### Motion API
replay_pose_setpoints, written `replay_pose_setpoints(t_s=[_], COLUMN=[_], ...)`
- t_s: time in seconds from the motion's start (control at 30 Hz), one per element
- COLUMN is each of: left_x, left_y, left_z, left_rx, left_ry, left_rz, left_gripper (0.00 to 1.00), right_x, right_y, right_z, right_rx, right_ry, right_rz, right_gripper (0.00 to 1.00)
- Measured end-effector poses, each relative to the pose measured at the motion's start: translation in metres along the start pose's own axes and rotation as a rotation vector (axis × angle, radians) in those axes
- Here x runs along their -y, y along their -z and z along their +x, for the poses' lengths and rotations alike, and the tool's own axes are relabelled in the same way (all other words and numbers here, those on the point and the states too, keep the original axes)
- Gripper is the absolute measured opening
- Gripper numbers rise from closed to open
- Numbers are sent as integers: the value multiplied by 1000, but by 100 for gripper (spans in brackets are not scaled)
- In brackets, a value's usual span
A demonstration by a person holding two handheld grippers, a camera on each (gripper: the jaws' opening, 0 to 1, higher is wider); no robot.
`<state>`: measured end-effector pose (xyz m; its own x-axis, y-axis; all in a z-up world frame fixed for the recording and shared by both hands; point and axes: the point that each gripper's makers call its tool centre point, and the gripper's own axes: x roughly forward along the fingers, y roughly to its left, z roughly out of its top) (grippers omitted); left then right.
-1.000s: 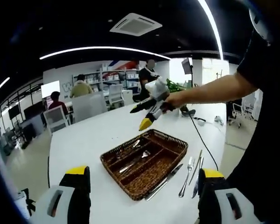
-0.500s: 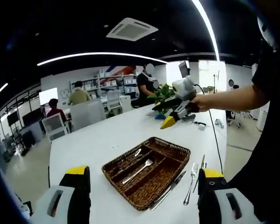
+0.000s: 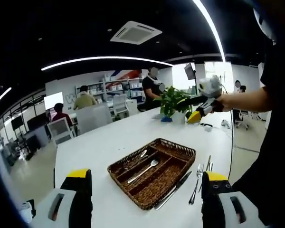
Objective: Arrange the knives, forks, and spoons in their matching storage slots by inserting each utensil handle-first until every utensil is classified and aligned in the correct compartment
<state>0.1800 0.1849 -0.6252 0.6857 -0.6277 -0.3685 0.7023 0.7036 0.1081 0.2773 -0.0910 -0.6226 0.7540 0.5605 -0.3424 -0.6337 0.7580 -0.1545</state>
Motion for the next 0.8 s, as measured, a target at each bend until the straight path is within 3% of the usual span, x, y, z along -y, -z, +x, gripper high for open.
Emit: replay_pose_setpoints(t_s=[0.13,0.27,0.37,0.47,0.57,0.8], left_x=[-1,-4,-4,-15,-13,-13], left_y=[0,2,7,15,34,37], left_z=[-2,-1,0,-6,-4,-5], left_rx=[0,-2,-16,9,-16,-23], left_ry=[-14,-19,-19,-126,-122,-117], left_rz=[15,-19,-35,-82,-83,-86], left_gripper=[95,100,100,100,100,100], right_x=[0,-5,-3,-22,-16,-9], right_y=[3,12,34,45,51,47], right_z=[-25,-44,-57,-57,-64,-75], right_rx=[19,32,-47,-59,-48,-30], right_ry=[38,78,168,77,111,147], right_rz=[10,47,-19,56,42,55], right_gripper=[99,99,99,99,99,99])
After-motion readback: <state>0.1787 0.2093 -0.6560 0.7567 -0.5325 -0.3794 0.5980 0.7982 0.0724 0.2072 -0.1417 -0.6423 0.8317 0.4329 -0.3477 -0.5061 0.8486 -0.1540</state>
